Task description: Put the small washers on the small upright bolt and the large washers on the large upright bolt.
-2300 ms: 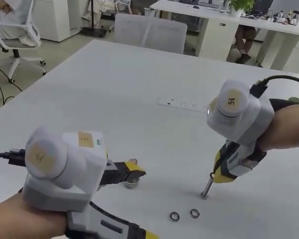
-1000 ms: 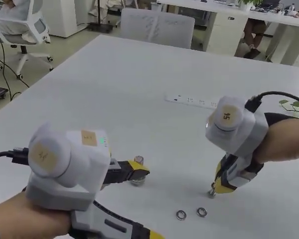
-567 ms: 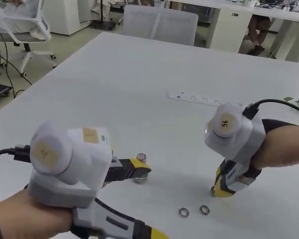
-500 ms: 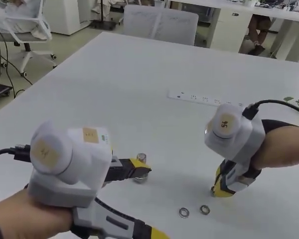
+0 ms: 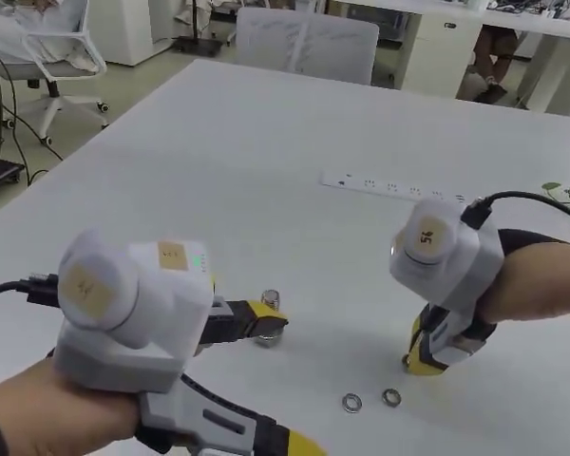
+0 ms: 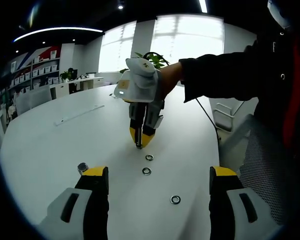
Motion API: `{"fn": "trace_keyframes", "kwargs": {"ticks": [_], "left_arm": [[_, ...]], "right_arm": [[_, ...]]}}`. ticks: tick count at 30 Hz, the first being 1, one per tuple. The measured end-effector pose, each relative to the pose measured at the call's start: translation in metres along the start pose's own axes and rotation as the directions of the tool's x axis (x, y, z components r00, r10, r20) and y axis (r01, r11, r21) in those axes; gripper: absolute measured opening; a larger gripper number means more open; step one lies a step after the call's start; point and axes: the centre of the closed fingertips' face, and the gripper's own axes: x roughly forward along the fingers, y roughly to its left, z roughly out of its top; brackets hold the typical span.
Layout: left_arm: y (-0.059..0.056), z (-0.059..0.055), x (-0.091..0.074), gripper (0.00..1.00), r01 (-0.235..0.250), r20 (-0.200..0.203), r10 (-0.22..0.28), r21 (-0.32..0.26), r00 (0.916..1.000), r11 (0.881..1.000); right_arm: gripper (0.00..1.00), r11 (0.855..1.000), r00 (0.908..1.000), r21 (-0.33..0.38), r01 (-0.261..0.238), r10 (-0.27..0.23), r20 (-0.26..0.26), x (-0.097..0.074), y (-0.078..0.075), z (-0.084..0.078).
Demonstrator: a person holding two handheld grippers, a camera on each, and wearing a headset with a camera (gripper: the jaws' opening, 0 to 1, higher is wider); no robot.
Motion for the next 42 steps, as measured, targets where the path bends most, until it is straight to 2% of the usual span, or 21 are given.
{"fn": "trace_keyframes", "kwargs": {"ticks": [13, 24, 31, 42], "left_arm": [[-0.001, -0.003, 0.0, 0.83, 0.001, -0.006, -0.001, 0.0, 1.0, 1.0], [-0.003, -0.002, -0.003, 0.83, -0.001, -0.009, 0.001, 0.012, 1.0, 1.0], [-0.006, 0.002, -0.007, 0.83, -0.006, -0.004, 0.006, 0.024, 1.0, 1.0], [-0.008, 0.006, -0.022, 0.83, -0.031, 0.001, 0.031, 0.035, 0.9995, 0.999]], "right_arm": [[0.26, 0.998, 0.9988, 0.051, 0.024, -0.026, 0.042, -0.012, 0.0, -0.007], [0.28, 0.995, 0.996, 0.074, 0.061, -0.066, 0.06, -0.028, 0.005, -0.018], [0.28, 0.994, 0.9947, 0.085, 0.074, -0.08, 0.065, -0.034, 0.013, -0.026], [0.28, 0.993, 0.9946, 0.098, 0.072, -0.078, 0.068, -0.038, 0.037, -0.033]]}}
